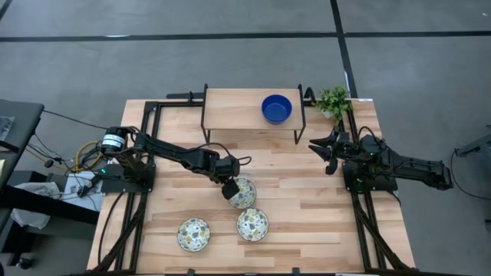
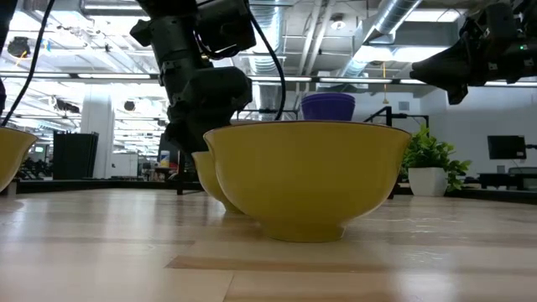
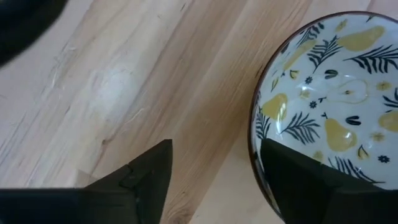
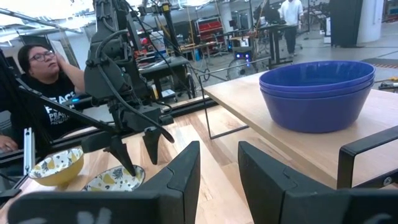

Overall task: Pick & Place Mini bowls
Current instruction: Put the top right white patterned bowl on the shelf

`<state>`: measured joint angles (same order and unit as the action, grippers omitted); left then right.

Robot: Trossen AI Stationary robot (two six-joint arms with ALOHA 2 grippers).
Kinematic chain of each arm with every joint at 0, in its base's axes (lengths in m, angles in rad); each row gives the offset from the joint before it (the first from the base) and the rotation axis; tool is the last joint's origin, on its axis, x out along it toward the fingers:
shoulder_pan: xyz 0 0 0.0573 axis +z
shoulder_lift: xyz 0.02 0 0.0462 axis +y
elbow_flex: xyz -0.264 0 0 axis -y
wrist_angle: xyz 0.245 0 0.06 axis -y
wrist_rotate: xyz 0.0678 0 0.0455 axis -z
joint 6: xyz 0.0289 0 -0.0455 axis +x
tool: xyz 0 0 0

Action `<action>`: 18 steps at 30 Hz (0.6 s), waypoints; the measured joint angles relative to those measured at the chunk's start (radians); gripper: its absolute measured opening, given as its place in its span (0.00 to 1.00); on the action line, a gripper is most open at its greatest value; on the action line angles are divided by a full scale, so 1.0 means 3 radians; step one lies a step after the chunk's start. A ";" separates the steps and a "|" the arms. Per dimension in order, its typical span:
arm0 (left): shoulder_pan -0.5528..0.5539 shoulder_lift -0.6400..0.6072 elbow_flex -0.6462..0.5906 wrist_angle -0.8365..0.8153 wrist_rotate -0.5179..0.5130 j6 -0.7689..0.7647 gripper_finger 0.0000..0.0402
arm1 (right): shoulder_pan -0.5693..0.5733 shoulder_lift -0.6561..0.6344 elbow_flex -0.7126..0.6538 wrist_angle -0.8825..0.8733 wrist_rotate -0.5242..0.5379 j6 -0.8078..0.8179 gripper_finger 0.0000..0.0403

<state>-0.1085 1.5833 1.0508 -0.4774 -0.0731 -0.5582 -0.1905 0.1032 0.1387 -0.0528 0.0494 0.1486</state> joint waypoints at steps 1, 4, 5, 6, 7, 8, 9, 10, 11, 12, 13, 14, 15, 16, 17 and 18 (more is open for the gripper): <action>0.0000 0.0000 0.0000 0.0000 -0.0001 0.0002 0.58 | 0.0000 0.0000 0.0000 -0.0001 0.0000 0.0000 0.24; 0.0000 0.0017 0.0001 0.0005 -0.0005 0.0005 0.53 | 0.0000 0.0000 0.0000 -0.0001 0.0000 0.0000 0.24; 0.0000 0.0019 0.0001 0.0000 -0.0006 0.0010 0.51 | 0.0000 0.0000 0.0000 -0.0001 0.0000 0.0000 0.24; 0.0000 0.0019 0.0001 0.0001 -0.0007 0.0010 0.50 | 0.0000 0.0000 0.0000 -0.0001 0.0000 -0.0001 0.24; 0.0000 0.0019 0.0002 0.0007 -0.0010 0.0010 0.49 | 0.0000 0.0000 0.0000 -0.0001 0.0000 0.0000 0.24; 0.0000 0.0019 0.0003 0.0007 -0.0010 0.0010 0.47 | 0.0000 0.0000 0.0000 -0.0001 -0.0001 0.0000 0.24; 0.0000 0.0019 0.0003 0.0005 -0.0011 0.0010 0.46 | 0.0000 0.0000 0.0000 -0.0001 0.0000 0.0000 0.24; 0.0000 0.0020 0.0003 0.0004 -0.0011 0.0010 0.45 | 0.0000 0.0000 0.0000 0.0000 0.0000 0.0000 0.24; 0.0000 0.0019 0.0003 0.0005 -0.0012 0.0008 0.43 | 0.0000 0.0000 0.0000 -0.0001 -0.0001 0.0000 0.24; 0.0000 0.0019 0.0003 0.0005 -0.0013 0.0007 0.41 | 0.0000 0.0000 0.0000 0.0000 0.0000 0.0000 0.24; 0.0000 0.0019 0.0003 0.0004 -0.0013 0.0006 0.39 | 0.0000 0.0000 0.0000 0.0000 0.0000 0.0000 0.24; 0.0000 0.0019 0.0003 0.0004 -0.0012 0.0005 0.36 | 0.0000 0.0000 0.0000 -0.0001 0.0000 0.0000 0.24; 0.0000 0.0019 0.0003 0.0004 -0.0011 0.0006 0.33 | 0.0000 0.0000 0.0000 0.0000 0.0000 0.0000 0.24; 0.0000 0.0019 0.0003 0.0004 -0.0012 0.0008 0.29 | 0.0000 0.0000 0.0000 0.0000 -0.0001 0.0000 0.24; 0.0000 0.0019 0.0003 0.0003 -0.0011 0.0009 0.25 | 0.0000 0.0000 0.0000 -0.0001 -0.0001 0.0000 0.24; 0.0000 0.0019 0.0003 0.0003 -0.0012 0.0009 0.21 | 0.0000 0.0000 0.0000 -0.0001 0.0000 0.0000 0.24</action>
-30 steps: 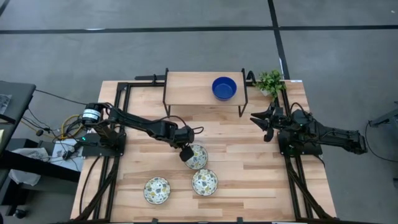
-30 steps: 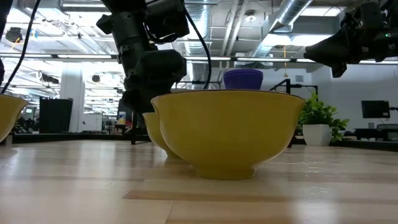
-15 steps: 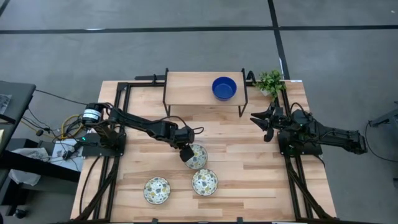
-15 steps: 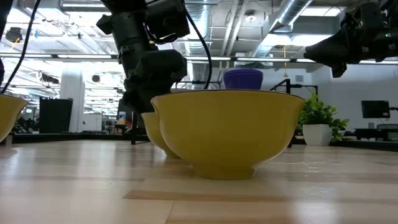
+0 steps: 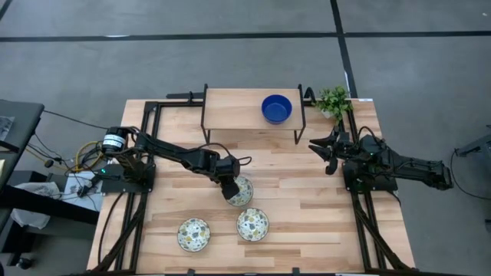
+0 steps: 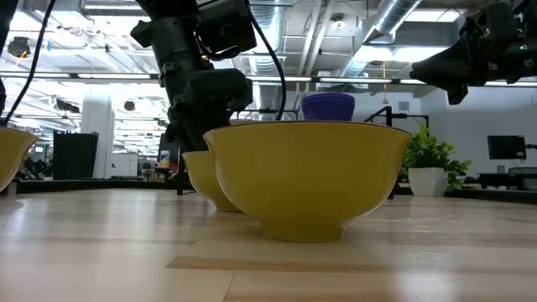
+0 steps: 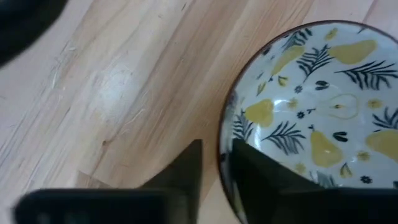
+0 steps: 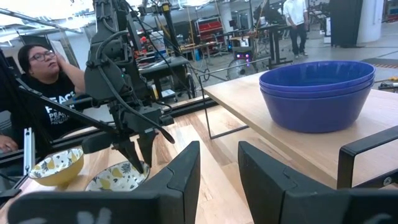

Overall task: Pick & Place Mini bowls
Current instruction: Put the top right white patterned bowl on the shelf

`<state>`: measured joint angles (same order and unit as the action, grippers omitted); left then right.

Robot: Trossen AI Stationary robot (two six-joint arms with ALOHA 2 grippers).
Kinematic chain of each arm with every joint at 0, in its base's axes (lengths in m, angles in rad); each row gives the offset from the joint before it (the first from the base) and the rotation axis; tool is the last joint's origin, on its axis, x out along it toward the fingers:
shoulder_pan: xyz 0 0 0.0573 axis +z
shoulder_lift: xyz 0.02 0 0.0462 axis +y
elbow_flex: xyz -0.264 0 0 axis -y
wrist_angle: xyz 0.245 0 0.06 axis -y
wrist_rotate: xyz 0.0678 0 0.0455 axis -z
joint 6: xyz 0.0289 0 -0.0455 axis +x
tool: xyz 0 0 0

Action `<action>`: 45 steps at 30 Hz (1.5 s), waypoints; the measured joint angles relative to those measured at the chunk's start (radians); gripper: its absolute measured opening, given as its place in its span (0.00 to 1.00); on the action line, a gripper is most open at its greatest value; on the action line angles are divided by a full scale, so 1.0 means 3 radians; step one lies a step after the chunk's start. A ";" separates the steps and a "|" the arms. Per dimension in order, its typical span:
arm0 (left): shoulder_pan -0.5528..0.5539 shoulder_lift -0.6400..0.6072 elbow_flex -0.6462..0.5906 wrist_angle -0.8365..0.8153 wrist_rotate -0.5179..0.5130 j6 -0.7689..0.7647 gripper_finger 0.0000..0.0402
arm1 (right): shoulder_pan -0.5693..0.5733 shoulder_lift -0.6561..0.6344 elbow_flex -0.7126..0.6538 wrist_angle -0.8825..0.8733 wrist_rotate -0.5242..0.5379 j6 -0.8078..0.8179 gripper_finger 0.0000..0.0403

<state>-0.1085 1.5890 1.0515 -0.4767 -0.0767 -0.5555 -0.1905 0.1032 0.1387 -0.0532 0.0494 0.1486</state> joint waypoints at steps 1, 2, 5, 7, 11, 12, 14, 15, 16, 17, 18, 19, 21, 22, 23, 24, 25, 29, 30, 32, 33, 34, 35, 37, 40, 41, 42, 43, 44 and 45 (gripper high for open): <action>0.0000 0.0000 0.0000 0.0000 0.0000 0.0001 0.16 | 0.0000 0.0000 0.0000 0.0000 -0.0001 0.0000 0.24; 0.0000 0.0000 0.0000 0.0000 0.0000 0.0000 0.12 | 0.0000 0.0000 0.0000 0.0001 0.0000 0.0000 0.24; 0.0001 -0.0024 0.0019 0.0052 0.0053 -0.0012 0.04 | 0.0000 0.0000 0.0000 0.0001 -0.0001 0.0000 0.24; -0.0002 -0.0047 0.0011 0.0040 0.0036 -0.0014 0.04 | -0.0001 0.0000 0.0000 0.0000 0.0000 -0.0001 0.24; 0.0006 -0.0162 -0.0006 -0.0045 0.0026 0.0006 0.03 | -0.0001 0.0000 0.0000 0.0001 -0.0001 -0.0001 0.24; 0.0014 -0.0183 -0.0010 -0.0056 0.0031 0.0006 0.03 | 0.0000 0.0000 0.0000 -0.0001 -0.0001 -0.0001 0.24; 0.0020 -0.0268 -0.0011 -0.0066 0.0040 0.0001 0.03 | -0.0001 0.0000 0.0000 0.0000 0.0000 -0.0001 0.24; 0.0028 -0.0321 -0.0011 -0.0066 0.0047 -0.0003 0.02 | -0.0001 0.0000 0.0000 0.0000 0.0000 -0.0001 0.24; 0.0038 -0.0378 -0.0009 -0.0060 0.0059 -0.0017 0.02 | -0.0001 0.0000 0.0000 -0.0002 0.0000 -0.0001 0.24; 0.0046 -0.0426 -0.0008 -0.0055 0.0078 -0.0034 0.02 | -0.0001 0.0000 0.0000 -0.0001 0.0000 -0.0001 0.24; 0.0058 -0.0477 -0.0008 -0.0056 0.0110 -0.0071 0.02 | 0.0000 0.0000 0.0000 0.0000 0.0000 -0.0001 0.24; 0.0073 -0.0537 -0.0008 -0.0068 0.0130 -0.0099 0.02 | -0.0001 0.0000 0.0000 0.0000 -0.0001 -0.0001 0.24; 0.0100 -0.0691 -0.0008 -0.0064 0.0173 -0.0176 0.02 | -0.0001 0.0000 0.0000 -0.0001 0.0000 -0.0001 0.24; 0.0117 -0.0762 -0.0007 -0.0051 0.0194 -0.0215 0.02 | -0.0001 0.0000 0.0000 0.0000 0.0000 -0.0001 0.24; 0.0134 -0.0835 -0.0005 -0.0045 0.0218 -0.0264 0.02 | -0.0001 0.0000 0.0000 -0.0001 0.0000 -0.0001 0.24; 0.0149 -0.0906 -0.0005 -0.0050 0.0251 -0.0312 0.02 | -0.0001 0.0000 0.0000 -0.0001 0.0000 -0.0001 0.24; 0.0166 -0.0974 -0.0005 -0.0056 0.0273 -0.0364 0.02 | -0.0001 0.0000 0.0000 0.0000 0.0000 -0.0002 0.24; 0.0183 -0.1233 -0.0005 -0.0052 0.0275 -0.0512 0.02 | -0.0001 0.0000 0.0000 0.0000 0.0000 -0.0004 0.24; 0.0182 -0.1284 -0.0005 -0.0053 0.0281 -0.0546 0.02 | -0.0001 0.0000 0.0000 -0.0001 0.0000 -0.0005 0.24; 0.0182 -0.1384 -0.0005 -0.0055 0.0284 -0.0644 0.02 | -0.0001 0.0000 0.0000 0.0000 0.0000 -0.0006 0.24; 0.0182 -0.1428 0.0001 -0.0057 0.0286 -0.0692 0.02 | -0.0001 0.0000 0.0000 0.0000 0.0000 -0.0006 0.24; 0.0182 -0.1465 0.0018 -0.0061 0.0287 -0.0728 0.02 | -0.0001 0.0000 0.0000 -0.0001 0.0000 -0.0006 0.24; 0.0182 -0.1491 0.0048 -0.0064 0.0285 -0.0764 0.02 | -0.0001 0.0000 0.0000 0.0000 0.0000 -0.0006 0.24; 0.0182 -0.1522 0.0137 -0.0070 0.0269 -0.0781 0.02 | -0.0001 0.0000 0.0000 0.0000 0.0000 -0.0007 0.24; 0.0204 -0.1525 0.0331 -0.0059 0.0207 -0.0720 0.02 | -0.0001 0.0000 0.0000 0.0000 0.0000 -0.0006 0.24; 0.0229 -0.1525 0.0394 -0.0060 0.0209 -0.0698 0.02 | -0.0001 0.0000 0.0000 -0.0001 0.0000 -0.0006 0.24; 0.0258 -0.1519 0.0458 -0.0055 0.0209 -0.0691 0.02 | -0.0001 0.0000 0.0000 0.0000 0.0000 -0.0006 0.24; 0.0294 -0.1513 0.0515 -0.0054 0.0206 -0.0688 0.02 | -0.0001 0.0000 0.0000 0.0000 0.0000 -0.0006 0.24; 0.0335 -0.1509 0.0571 -0.0073 0.0199 -0.0685 0.02 | -0.0001 0.0000 0.0000 -0.0001 0.0000 -0.0005 0.24; 0.0377 -0.1508 0.0623 -0.0097 0.0190 -0.0678 0.02 | -0.0001 0.0000 0.0000 0.0000 0.0000 -0.0002 0.24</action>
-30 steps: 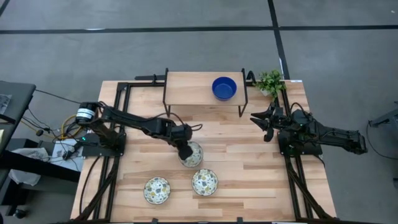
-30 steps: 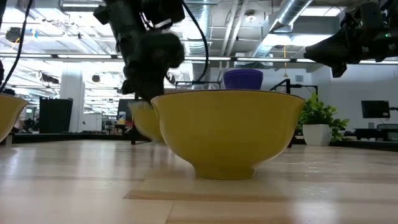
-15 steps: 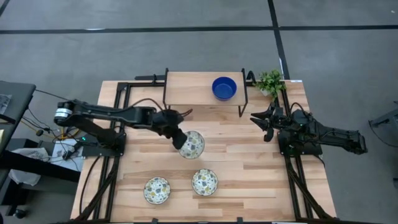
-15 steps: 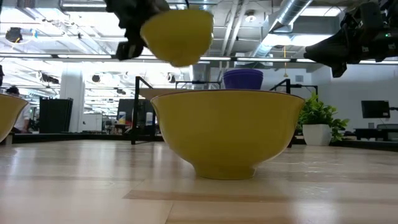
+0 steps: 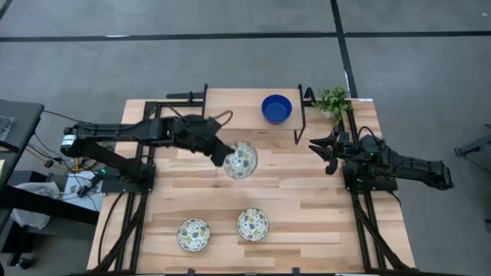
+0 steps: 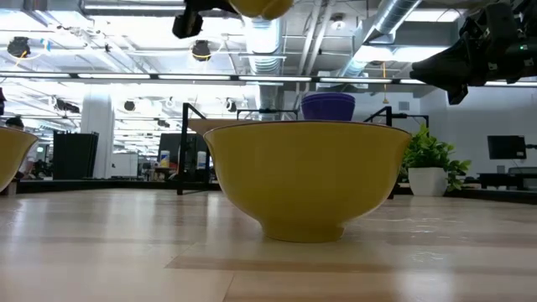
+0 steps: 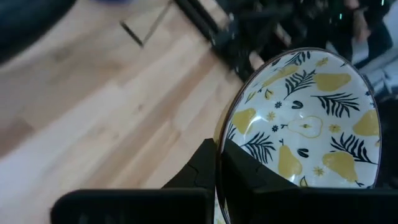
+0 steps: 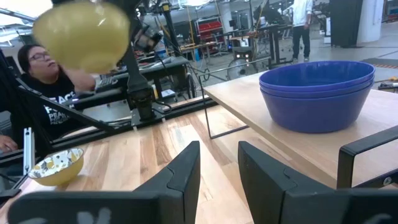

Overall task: Pick & Place Mini bowls
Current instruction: Put the top right white patterned bowl on the shelf

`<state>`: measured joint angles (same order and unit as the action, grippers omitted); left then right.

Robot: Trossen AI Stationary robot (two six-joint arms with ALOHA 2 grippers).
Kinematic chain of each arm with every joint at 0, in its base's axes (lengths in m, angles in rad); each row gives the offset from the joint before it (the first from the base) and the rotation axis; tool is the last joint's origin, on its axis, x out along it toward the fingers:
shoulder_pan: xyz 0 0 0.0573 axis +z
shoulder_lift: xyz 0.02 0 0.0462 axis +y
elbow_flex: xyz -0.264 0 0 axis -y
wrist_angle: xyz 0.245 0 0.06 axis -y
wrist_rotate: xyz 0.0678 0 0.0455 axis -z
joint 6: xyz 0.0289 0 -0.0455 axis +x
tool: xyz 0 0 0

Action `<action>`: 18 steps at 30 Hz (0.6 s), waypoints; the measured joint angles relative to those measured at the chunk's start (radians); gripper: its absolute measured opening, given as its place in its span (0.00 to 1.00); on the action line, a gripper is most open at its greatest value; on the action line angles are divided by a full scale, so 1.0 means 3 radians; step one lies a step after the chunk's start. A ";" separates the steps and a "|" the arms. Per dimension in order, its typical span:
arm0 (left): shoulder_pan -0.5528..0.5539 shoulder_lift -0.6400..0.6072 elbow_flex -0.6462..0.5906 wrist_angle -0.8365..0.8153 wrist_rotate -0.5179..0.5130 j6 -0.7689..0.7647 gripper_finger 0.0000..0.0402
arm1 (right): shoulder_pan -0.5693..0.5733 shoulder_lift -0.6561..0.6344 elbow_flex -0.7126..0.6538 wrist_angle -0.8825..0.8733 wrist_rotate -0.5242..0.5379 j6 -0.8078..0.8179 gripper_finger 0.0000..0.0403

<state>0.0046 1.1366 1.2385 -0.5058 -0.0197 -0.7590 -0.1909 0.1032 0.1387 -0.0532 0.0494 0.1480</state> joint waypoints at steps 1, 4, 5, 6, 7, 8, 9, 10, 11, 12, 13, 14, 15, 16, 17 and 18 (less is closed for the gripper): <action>0.0043 0.0000 0.0056 -0.0029 -0.0002 0.0015 0.02 | 0.0000 0.0000 0.0000 0.0000 0.0000 0.0001 0.24; 0.0186 0.0000 0.0218 -0.0132 -0.0006 0.0075 0.02 | 0.0001 0.0000 0.0000 0.0000 0.0000 0.0002 0.24; 0.0242 0.0000 0.0263 -0.0163 -0.0008 0.0091 0.02 | 0.0001 0.0000 0.0000 0.0000 0.0000 0.0002 0.24; 0.0295 0.0003 0.0311 -0.0169 -0.0010 0.0145 0.02 | 0.0001 0.0000 0.0000 0.0000 0.0000 0.0002 0.24; 0.0357 0.0013 0.0365 -0.0164 -0.0016 0.0184 0.02 | 0.0001 0.0000 0.0000 0.0000 0.0000 0.0002 0.24; 0.0421 0.0018 0.0416 -0.0157 -0.0022 0.0236 0.02 | 0.0001 0.0000 0.0000 0.0000 0.0000 0.0002 0.24; 0.0488 0.0022 0.0468 -0.0159 -0.0023 0.0283 0.02 | 0.0001 0.0000 0.0000 0.0000 0.0000 0.0002 0.24; 0.0554 0.0039 0.0525 -0.0166 -0.0028 0.0338 0.02 | 0.0001 0.0000 0.0000 -0.0001 0.0001 0.0002 0.24; 0.0620 0.0052 0.0579 -0.0159 -0.0034 0.0375 0.02 | 0.0001 0.0000 0.0000 0.0000 0.0000 0.0002 0.24; 0.0686 0.0069 0.0625 -0.0168 -0.0037 0.0436 0.02 | 0.0001 0.0000 0.0000 0.0000 0.0000 0.0003 0.24; 0.0755 0.0097 0.0675 -0.0198 -0.0050 0.0498 0.02 | 0.0001 0.0000 0.0000 0.0001 0.0003 0.0004 0.24; 0.0824 0.0124 0.0724 -0.0207 -0.0057 0.0523 0.02 | 0.0001 0.0000 0.0000 0.0001 0.0004 0.0004 0.24; 0.0896 0.0164 0.0775 -0.0215 -0.0056 0.0569 0.02 | 0.0001 0.0000 0.0000 0.0001 0.0004 0.0004 0.24; 0.0969 0.0206 0.0832 -0.0239 -0.0057 0.0601 0.02 | 0.0001 0.0000 0.0000 0.0003 0.0004 0.0010 0.24; 0.1041 0.0248 0.0892 -0.0275 -0.0057 0.0622 0.02 | 0.0001 0.0000 0.0000 0.0003 0.0005 0.0020 0.24; 0.1113 0.0302 0.0949 -0.0320 -0.0060 0.0663 0.02 | 0.0001 0.0000 0.0000 0.0001 0.0006 0.0030 0.24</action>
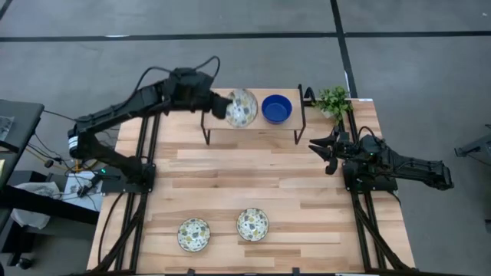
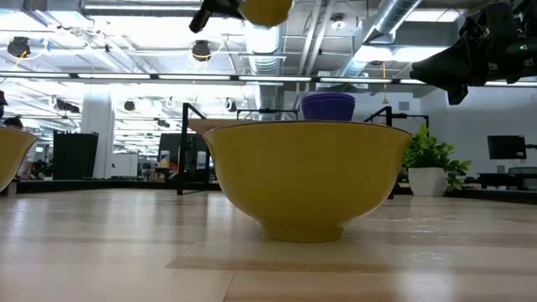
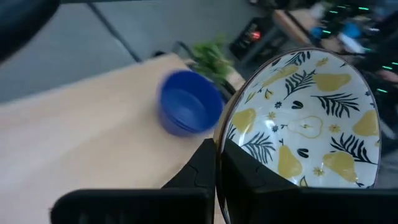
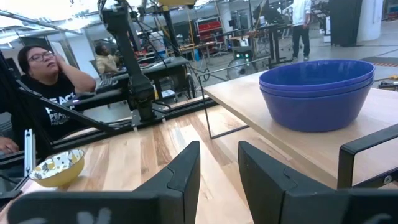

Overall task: Pick & Place Mini bowls
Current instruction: Put the top right white patterned bowl on the shelf

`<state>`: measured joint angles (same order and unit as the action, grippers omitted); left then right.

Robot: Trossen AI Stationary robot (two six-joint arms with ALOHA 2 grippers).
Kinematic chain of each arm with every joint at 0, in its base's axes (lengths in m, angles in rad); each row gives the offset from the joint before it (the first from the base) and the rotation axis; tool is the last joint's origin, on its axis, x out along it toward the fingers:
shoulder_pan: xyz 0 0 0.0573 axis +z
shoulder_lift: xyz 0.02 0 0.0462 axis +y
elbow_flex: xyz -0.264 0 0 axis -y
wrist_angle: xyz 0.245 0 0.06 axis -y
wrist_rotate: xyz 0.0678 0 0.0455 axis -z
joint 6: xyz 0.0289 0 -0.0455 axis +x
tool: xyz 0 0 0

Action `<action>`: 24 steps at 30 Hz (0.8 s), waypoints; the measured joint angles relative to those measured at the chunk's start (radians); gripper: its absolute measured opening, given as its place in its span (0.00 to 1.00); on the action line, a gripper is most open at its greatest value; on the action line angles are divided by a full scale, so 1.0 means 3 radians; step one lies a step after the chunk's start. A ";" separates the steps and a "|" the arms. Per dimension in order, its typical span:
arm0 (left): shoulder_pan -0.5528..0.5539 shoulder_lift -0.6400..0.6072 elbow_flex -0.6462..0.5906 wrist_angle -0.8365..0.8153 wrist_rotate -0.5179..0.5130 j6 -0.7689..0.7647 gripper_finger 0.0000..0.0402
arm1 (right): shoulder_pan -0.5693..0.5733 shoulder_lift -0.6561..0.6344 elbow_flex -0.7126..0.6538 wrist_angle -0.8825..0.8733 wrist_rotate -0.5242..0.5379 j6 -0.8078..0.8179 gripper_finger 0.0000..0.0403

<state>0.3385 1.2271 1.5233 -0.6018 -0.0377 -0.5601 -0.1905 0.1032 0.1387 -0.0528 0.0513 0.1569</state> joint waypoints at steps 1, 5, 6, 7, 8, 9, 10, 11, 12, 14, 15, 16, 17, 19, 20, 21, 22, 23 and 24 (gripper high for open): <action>0.0063 0.0052 0.0056 -0.0042 -0.0005 0.0013 0.02 | 0.0000 0.0000 0.0000 0.0000 -0.0001 0.0000 0.24; 0.0325 0.0318 0.0306 -0.0279 -0.0007 0.0070 0.02 | 0.0000 0.0000 0.0000 0.0001 -0.0002 0.0000 0.24; 0.0379 0.0385 0.0372 -0.0334 -0.0006 0.0098 0.02 | 0.0000 0.0000 0.0000 0.0001 -0.0002 0.0000 0.24; 0.0429 0.0452 0.0440 -0.0386 -0.0004 0.0105 0.02 | 0.0000 0.0000 0.0000 0.0000 -0.0002 0.0000 0.24; 0.0482 0.0518 0.0504 -0.0440 0.0003 0.0108 0.02 | 0.0000 0.0000 0.0000 0.0000 -0.0002 0.0000 0.24; 0.0535 0.0579 0.0566 -0.0490 0.0030 0.0109 0.02 | 0.0000 0.0000 0.0000 0.0001 -0.0002 0.0000 0.24; 0.0588 0.0641 0.0624 -0.0535 0.0070 0.0109 0.02 | 0.0000 0.0000 0.0000 0.0000 -0.0002 0.0000 0.24; 0.0642 0.0699 0.0678 -0.0577 0.0111 0.0109 0.02 | 0.0000 0.0000 0.0000 0.0000 -0.0004 0.0000 0.24; 0.0687 0.0752 0.0727 -0.0615 0.0141 0.0109 0.02 | 0.0000 0.0000 0.0000 0.0000 -0.0004 0.0000 0.24; 0.0775 0.0843 0.0806 -0.0662 0.0152 0.0109 0.02 | 0.0000 0.0000 0.0000 0.0000 -0.0005 0.0000 0.24; 0.0816 0.0887 0.0847 -0.0698 0.0154 0.0108 0.02 | 0.0000 0.0000 0.0000 0.0000 -0.0005 0.0000 0.24; 0.0858 0.0925 0.0884 -0.0751 0.0155 0.0107 0.02 | 0.0000 0.0000 0.0000 0.0000 -0.0005 0.0000 0.24; 0.0900 0.0956 0.0909 -0.0807 0.0155 0.0108 0.02 | 0.0000 0.0000 0.0000 0.0000 -0.0005 0.0000 0.24; 0.0978 0.1006 0.0921 -0.0902 0.0163 0.0102 0.02 | 0.0000 0.0000 0.0000 0.0000 -0.0006 0.0000 0.24; 0.1013 0.1030 0.0922 -0.0950 0.0182 0.0096 0.02 | 0.0000 0.0000 0.0000 -0.0001 -0.0006 0.0000 0.24; 0.1046 0.1048 0.0922 -0.1005 0.0212 0.0095 0.02 | 0.0000 0.0000 0.0000 -0.0001 -0.0006 -0.0001 0.24; 0.1073 0.1069 0.0922 -0.1065 0.0241 0.0087 0.02 | 0.0000 0.0000 0.0000 -0.0001 -0.0006 -0.0002 0.24; 0.1094 0.1088 0.0922 -0.1110 0.0275 0.0085 0.02 | 0.0000 0.0000 0.0000 -0.0001 -0.0006 -0.0010 0.24; 0.1106 0.1111 0.0922 -0.1143 0.0304 0.0082 0.02 | 0.0000 0.0000 0.0000 0.0000 -0.0006 -0.0015 0.24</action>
<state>0.6702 1.5604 1.8000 -0.9446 0.0536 -0.5354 -0.1905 0.1032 0.1387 -0.0530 0.0494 0.1525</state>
